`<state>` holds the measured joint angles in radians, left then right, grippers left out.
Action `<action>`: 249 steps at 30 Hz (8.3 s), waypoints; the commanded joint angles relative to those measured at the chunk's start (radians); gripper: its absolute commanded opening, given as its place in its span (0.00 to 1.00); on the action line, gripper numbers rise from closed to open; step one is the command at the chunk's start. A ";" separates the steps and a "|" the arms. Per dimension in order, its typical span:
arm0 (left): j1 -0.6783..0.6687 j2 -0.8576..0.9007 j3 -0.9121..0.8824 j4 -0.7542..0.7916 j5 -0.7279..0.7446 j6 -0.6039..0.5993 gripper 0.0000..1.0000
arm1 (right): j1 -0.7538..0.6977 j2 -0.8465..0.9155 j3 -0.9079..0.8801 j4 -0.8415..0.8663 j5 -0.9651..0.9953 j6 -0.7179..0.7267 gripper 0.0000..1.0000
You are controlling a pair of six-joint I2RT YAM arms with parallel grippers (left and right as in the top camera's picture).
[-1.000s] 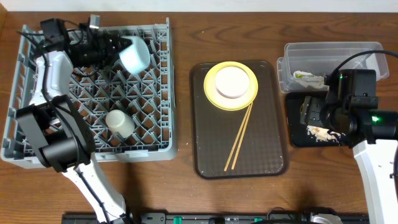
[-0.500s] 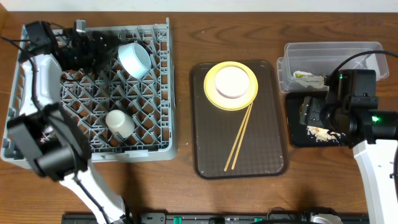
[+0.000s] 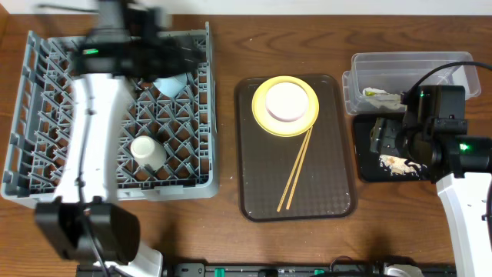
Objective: Sort waste into correct bins and load items into the dishwasher rack
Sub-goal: 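Reach left gripper to the yellow plate and grasp the pink bowl, then carry the pink bowl to the rack and set it down with left gripper, then reach left gripper to the yellow plate rim and grasp it, then carry the yellow plate and stand it upright in the rack's right side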
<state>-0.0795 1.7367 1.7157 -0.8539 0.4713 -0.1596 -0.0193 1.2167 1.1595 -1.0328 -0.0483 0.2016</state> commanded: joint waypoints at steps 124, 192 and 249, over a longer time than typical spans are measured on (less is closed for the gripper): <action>0.697 0.214 -0.211 -0.147 0.653 0.274 0.82 | -0.006 0.001 0.010 -0.052 0.007 -0.035 0.75; -0.647 0.384 -0.229 0.233 -0.513 0.245 0.13 | -0.007 0.001 0.010 -0.057 0.022 0.014 0.73; 0.274 0.087 -0.192 0.096 0.614 0.060 0.06 | -0.007 0.001 0.010 -0.069 0.022 0.007 0.73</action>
<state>0.1764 1.8004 1.5295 -0.7589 1.1690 -0.1078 -0.0193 1.2171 1.1595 -1.1000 -0.0326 0.2020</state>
